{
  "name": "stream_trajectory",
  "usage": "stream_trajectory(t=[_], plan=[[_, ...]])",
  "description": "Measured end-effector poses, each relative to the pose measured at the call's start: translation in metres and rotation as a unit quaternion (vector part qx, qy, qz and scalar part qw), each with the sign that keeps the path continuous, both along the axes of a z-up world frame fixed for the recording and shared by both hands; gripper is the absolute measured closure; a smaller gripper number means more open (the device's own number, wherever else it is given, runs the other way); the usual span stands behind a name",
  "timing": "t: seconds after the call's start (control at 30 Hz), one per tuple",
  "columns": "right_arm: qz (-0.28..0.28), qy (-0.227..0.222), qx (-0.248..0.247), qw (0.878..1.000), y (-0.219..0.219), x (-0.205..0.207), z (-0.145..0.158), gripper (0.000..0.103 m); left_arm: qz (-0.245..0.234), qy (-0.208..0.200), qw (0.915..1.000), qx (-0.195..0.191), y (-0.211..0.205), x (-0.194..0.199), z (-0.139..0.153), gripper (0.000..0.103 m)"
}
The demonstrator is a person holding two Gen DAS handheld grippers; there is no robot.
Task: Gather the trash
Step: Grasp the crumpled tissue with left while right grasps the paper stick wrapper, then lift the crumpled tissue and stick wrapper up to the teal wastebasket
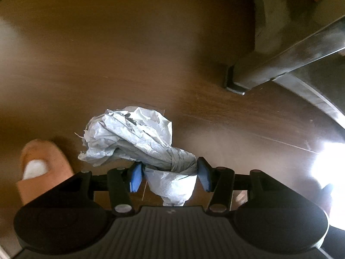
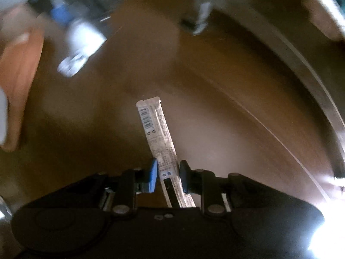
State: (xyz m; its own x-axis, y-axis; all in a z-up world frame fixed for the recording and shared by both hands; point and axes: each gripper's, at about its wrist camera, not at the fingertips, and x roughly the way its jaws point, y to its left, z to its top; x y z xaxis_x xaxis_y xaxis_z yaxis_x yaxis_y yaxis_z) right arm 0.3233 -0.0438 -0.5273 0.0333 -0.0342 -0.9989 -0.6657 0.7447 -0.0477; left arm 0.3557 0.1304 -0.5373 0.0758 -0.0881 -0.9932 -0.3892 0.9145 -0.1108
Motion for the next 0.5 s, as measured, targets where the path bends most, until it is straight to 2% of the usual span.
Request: stream_trajectory(t=[0.2,0.37,0.5], plan=[[-0.098,-0.011,0.014,0.995,-0.006,0.006,0.067,0.083,0.035,0.005,0.9994,0.004,0.002,-0.019,0.063,0.051],[-0.135,-0.03,0.046,0.989,-0.019,-0.013,0.126,0.084,0.046,-0.029,0.9985,0.002,0.009,-0.042,0.125,0.051],[-0.147,-0.063,0.082,0.984,-0.023,-0.03,0.181,0.084,0.051,-0.07,0.9963,-0.002,0.004,-0.063,0.171,0.051]])
